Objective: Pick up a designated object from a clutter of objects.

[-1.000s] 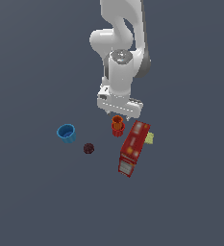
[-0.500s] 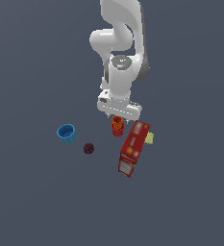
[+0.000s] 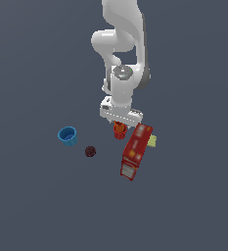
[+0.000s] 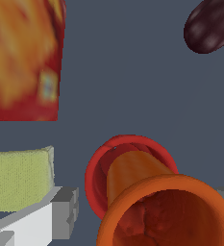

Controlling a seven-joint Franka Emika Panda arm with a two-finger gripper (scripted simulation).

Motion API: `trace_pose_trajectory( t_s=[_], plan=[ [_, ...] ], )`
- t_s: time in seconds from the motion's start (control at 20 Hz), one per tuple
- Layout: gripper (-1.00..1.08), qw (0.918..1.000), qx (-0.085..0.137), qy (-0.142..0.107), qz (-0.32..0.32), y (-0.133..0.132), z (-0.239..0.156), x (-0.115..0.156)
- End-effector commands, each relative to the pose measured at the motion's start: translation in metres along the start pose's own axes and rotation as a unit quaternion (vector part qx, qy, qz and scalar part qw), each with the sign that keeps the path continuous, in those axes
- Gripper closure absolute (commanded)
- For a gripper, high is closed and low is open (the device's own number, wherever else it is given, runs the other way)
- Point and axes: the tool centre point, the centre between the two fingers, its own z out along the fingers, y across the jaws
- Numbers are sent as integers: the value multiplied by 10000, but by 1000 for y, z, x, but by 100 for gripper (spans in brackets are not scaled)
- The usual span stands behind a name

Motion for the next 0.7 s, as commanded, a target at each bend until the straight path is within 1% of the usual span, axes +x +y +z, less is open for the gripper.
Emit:
trace_pose_trajectory(
  t_s=[0.0, 0.65],
  plan=[
    [108, 10000, 2, 5, 1, 0, 1, 0],
    [108, 10000, 9, 18, 1, 0, -2, 2]
  ],
)
